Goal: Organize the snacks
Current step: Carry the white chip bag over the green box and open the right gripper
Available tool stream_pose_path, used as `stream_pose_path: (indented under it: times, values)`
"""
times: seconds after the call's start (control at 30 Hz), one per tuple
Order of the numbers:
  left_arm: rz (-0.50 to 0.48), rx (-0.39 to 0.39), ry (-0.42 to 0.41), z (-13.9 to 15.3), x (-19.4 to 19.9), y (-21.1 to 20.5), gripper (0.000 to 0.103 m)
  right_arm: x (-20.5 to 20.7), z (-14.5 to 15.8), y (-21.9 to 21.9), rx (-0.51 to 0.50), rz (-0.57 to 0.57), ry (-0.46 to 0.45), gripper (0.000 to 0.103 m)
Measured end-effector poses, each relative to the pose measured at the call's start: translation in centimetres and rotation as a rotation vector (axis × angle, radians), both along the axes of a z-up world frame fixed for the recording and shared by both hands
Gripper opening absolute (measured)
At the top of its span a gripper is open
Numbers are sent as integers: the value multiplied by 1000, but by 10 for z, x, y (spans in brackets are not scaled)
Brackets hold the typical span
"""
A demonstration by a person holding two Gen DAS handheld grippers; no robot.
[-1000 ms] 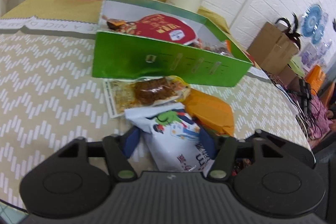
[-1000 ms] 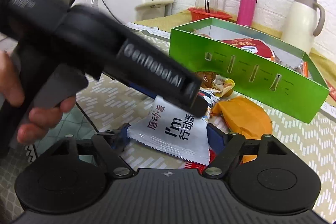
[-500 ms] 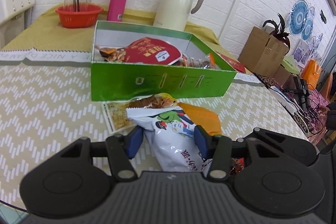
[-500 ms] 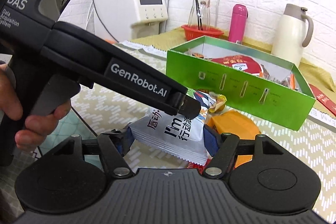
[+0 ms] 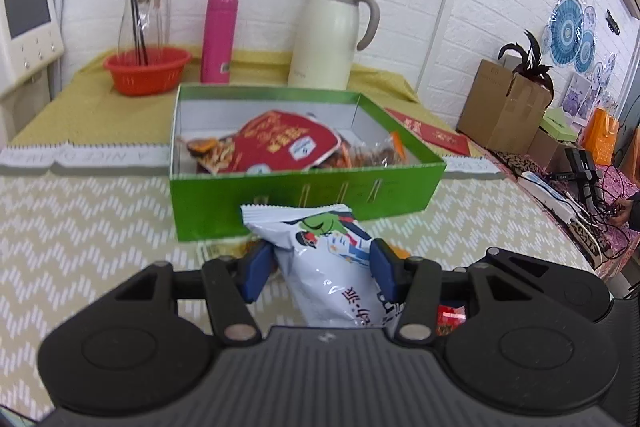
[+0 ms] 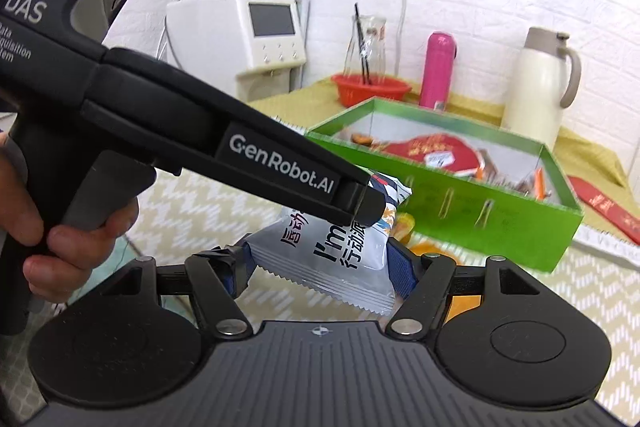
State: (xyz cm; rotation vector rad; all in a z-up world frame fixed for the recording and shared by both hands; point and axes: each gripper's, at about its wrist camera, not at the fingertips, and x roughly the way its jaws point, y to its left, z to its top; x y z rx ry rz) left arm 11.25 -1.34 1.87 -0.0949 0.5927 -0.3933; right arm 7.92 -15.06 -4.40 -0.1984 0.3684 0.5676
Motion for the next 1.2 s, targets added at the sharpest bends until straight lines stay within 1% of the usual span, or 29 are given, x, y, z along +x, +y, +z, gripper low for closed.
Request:
stream_pose_path:
  times: [0.2, 0.5, 0.6, 0.7, 0.77, 0.83, 0.9, 1.0, 1.1, 1.17, 1.2]
  values:
    - [6, 15, -49, 12, 7, -6, 52, 12, 9, -1, 19, -12, -30, 103]
    - [18, 24, -66, 13, 21, -4, 52, 27, 13, 0, 29, -11, -24, 103]
    - [29, 25, -90, 17, 33, -1, 53, 39, 20, 5, 23, -3, -27, 103]
    - [29, 15, -120, 23, 50, 1, 53, 57, 27, 7, 4, -9, -56, 103]
    - [23, 8, -138, 27, 65, -1, 53, 69, 30, 8, 3, -37, -83, 103]
    - [4, 17, -165, 29, 80, -8, 53, 82, 30, 7, -4, -72, -115, 103]
    - [-10, 16, -165, 26, 95, -13, 53, 96, 28, 6, -11, -112, -125, 103]
    - [-17, 26, -150, 18, 115, -22, 53, 116, 24, 3, -8, -152, -96, 103]
    - [-15, -1, -120, 8, 128, -21, 53, 128, 19, 4, -37, -166, -88, 103]
    - [-15, -18, -98, 3, 135, -19, 55, 133, 15, 4, -53, -163, -75, 103]
    - [-12, -26, -89, -1, 138, -18, 57, 136, 14, 5, -63, -161, -72, 103]
